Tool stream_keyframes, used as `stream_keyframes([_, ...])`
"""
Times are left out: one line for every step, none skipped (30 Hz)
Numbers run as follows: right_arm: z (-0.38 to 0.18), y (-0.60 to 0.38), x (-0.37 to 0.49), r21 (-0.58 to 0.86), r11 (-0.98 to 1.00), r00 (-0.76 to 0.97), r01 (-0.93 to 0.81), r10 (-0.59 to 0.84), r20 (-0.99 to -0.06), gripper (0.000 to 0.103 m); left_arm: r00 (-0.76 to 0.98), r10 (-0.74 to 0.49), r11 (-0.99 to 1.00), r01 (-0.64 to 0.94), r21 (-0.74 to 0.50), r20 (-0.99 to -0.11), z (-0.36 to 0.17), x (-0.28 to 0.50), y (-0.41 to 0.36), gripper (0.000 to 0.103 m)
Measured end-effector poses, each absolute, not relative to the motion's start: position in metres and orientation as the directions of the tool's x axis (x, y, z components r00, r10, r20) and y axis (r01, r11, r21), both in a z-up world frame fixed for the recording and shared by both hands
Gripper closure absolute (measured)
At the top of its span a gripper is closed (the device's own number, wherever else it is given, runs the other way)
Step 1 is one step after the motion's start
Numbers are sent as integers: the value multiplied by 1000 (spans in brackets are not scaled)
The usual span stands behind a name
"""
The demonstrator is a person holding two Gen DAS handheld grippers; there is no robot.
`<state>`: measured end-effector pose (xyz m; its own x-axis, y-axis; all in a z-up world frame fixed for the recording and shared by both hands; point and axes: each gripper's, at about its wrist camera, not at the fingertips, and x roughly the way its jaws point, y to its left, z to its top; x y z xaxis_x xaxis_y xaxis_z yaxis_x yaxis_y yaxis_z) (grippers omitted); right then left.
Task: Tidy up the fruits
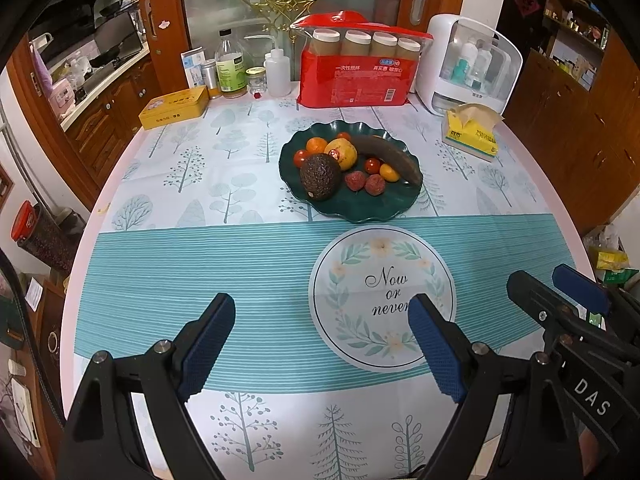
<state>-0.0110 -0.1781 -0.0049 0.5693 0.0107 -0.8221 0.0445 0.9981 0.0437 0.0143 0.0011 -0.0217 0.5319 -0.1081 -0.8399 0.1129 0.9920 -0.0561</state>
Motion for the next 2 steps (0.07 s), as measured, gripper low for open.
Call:
stream_keyframes([-5, -179, -12, 44, 998, 569, 45, 10, -822, 44, 532, -107, 992, 111, -57, -840, -21, 14, 0, 16])
stream_keyframes([-5, -179, -11, 44, 998, 570, 44, 11, -822, 44, 532, -107, 992, 112, -56, -840, -22, 14, 0, 16])
